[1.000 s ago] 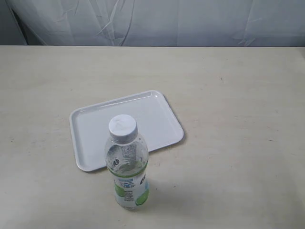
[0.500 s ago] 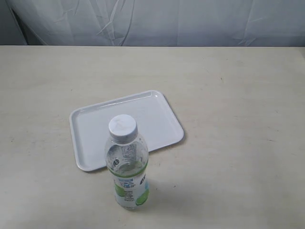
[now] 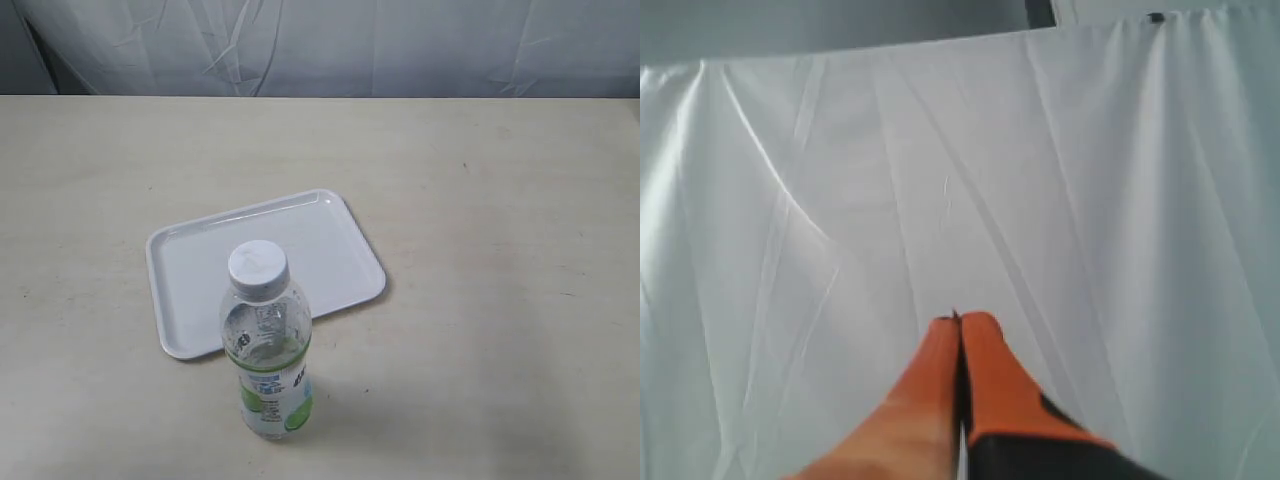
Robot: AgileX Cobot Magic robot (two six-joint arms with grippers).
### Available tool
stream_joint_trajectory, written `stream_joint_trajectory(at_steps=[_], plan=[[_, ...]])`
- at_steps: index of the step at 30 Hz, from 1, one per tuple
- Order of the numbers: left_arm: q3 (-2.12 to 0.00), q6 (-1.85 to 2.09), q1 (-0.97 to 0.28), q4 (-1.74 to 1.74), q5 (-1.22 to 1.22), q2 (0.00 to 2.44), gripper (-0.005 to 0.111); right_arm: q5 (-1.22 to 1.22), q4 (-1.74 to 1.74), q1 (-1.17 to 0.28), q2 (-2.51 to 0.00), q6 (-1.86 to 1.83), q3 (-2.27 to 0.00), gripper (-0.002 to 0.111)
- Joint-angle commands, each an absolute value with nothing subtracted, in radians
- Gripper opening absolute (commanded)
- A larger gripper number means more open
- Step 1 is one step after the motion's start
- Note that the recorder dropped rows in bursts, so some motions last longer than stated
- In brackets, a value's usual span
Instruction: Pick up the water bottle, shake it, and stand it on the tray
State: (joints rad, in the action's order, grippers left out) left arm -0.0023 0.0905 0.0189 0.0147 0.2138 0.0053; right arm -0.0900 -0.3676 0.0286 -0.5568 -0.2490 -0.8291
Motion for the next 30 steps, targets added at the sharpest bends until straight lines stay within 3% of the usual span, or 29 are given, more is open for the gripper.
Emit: stream_joint_trajectory(at_steps=[1, 6, 14, 21, 30], plan=[[0.0, 0.089, 0.019, 0.018, 0.206, 0.0, 0.0, 0.115, -0.254, 0.034, -0.813, -0.395, -1.114, -0.001], [0.0, 0.089, 0.019, 0.018, 0.206, 0.0, 0.0, 0.343, 0.051, 0.034, -1.013, -0.286, -1.344, -0.001], [0.0, 0.089, 0.019, 0.018, 0.206, 0.0, 0.0, 0.583, 0.438, 0.034, -1.125, 0.046, -1.361, -0.001], [0.0, 0.089, 0.019, 0.018, 0.206, 0.0, 0.0, 0.711, -0.088, 0.034, -1.122, -0.283, -1.283, -0.001], [0.0, 0.089, 0.019, 0.018, 0.206, 0.0, 0.0, 0.529, -1.049, 0.034, -0.801, -1.008, -0.725, -0.001]])
